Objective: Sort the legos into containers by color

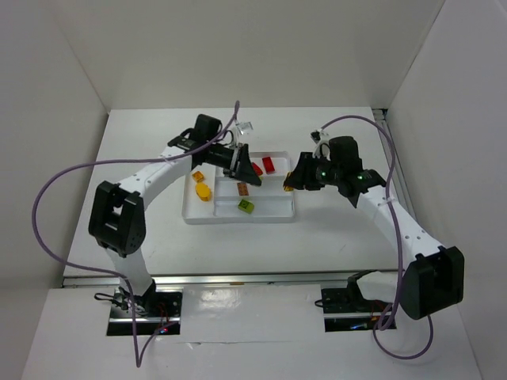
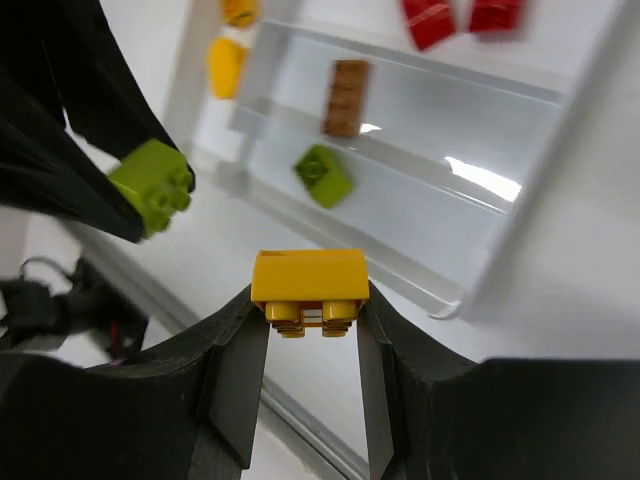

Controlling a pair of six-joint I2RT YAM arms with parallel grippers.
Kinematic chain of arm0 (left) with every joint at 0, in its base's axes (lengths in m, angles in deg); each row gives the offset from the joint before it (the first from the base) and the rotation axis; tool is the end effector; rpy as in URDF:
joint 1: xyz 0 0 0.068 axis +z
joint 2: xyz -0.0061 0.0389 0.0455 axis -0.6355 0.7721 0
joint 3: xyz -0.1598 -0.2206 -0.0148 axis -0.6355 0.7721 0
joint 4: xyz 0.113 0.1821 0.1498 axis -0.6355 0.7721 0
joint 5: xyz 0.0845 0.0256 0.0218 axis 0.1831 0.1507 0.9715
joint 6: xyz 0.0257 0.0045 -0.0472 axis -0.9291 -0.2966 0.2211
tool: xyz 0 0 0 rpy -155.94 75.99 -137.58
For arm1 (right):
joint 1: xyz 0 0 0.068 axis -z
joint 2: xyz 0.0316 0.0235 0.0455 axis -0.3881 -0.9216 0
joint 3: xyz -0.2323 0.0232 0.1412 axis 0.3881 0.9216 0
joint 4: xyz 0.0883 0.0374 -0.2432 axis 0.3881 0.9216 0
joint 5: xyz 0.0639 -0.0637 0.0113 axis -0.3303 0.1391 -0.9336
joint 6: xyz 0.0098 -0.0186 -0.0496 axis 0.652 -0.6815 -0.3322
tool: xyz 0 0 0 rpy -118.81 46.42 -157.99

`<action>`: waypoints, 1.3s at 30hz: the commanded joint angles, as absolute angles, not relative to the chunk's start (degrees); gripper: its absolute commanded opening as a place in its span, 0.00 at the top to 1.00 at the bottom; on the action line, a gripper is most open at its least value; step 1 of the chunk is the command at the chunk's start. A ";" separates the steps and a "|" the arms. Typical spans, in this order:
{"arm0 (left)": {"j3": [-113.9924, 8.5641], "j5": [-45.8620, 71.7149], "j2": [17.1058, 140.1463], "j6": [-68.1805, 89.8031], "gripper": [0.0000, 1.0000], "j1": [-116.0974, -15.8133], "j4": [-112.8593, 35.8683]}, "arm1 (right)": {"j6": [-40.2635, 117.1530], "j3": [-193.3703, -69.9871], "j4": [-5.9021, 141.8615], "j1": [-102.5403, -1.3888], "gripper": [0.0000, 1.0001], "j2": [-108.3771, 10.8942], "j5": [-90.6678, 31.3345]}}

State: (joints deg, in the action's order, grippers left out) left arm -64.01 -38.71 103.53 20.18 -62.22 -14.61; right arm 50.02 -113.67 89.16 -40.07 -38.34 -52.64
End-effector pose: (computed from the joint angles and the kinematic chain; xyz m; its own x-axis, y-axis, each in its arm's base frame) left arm 0.3486 -0.1797 0.3023 -0.8298 0.1537 -0.5365 0.5575 0.2741 -0.7836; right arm 0.2532 0.0975 0.3060 -0.7240 0.0597 -0.6872 -0.4487 0.7159 0.5350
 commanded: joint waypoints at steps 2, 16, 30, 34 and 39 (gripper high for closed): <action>-66.41 -18.05 110.35 19.70 1.00 -67.04 -5.21 | 55.35 -112.56 93.13 -39.71 0.82 -35.69 -30.68; -74.32 7.29 122.93 27.09 1.00 -76.72 -4.31 | 57.56 -111.42 96.30 -39.19 0.82 -31.83 -24.22; -77.13 9.23 114.06 24.19 0.10 -78.39 3.68 | 57.56 -111.15 92.88 -39.19 0.82 -33.40 -26.59; -80.73 15.54 107.31 24.19 0.13 -78.39 8.86 | 57.03 -112.20 91.12 -39.88 0.82 -34.63 -28.52; -81.01 31.19 96.58 26.38 0.15 -72.62 14.14 | 56.42 -116.33 86.38 -50.85 0.81 -41.72 -25.37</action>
State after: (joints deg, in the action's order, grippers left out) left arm -79.07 19.82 104.65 25.06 -77.21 8.91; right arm 57.50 -111.77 93.19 -44.99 -37.83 -26.21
